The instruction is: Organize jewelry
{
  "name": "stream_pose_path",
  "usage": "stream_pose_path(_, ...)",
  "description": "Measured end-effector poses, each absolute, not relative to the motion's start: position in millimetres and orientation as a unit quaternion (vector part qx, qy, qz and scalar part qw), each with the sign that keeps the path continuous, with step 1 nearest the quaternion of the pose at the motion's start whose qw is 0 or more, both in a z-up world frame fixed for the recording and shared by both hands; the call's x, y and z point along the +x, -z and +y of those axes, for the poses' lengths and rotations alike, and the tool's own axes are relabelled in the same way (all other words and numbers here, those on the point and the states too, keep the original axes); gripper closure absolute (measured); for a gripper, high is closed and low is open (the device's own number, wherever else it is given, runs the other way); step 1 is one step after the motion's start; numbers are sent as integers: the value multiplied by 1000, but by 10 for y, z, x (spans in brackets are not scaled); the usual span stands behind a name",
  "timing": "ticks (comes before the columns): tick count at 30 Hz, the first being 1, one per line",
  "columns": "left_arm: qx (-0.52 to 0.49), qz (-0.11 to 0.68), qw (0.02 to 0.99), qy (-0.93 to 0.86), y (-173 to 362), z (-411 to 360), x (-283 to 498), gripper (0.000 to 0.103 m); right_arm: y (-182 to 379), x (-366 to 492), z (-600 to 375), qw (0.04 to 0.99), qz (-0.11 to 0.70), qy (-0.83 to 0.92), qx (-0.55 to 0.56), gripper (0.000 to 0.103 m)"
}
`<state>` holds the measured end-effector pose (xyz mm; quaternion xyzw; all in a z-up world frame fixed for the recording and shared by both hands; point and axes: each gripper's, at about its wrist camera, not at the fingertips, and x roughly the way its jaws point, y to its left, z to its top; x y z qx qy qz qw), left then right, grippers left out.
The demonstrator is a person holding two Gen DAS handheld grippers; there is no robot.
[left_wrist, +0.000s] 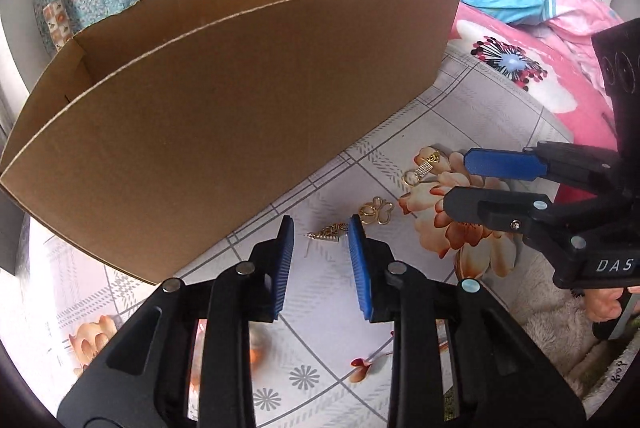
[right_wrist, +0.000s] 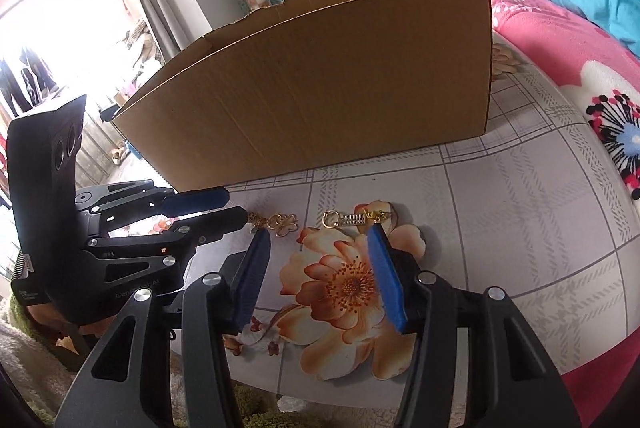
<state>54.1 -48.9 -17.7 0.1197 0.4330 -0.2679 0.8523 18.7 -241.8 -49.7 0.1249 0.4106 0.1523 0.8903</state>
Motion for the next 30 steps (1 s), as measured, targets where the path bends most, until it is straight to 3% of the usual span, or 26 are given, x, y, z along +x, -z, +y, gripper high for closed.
stream_pose_path(6,127,440,849,263,246,-490,550,77,492,170,-2422,891,410,-149,127,53)
stream_pose_path(14,124,432,853,264,253,-443,559,103,476,159,-2419,892,408,-145,129,53)
stream_pose_path(30,136,407,858,283,104,-404,333,103,443,127,-2460,891,408,-144,135,53)
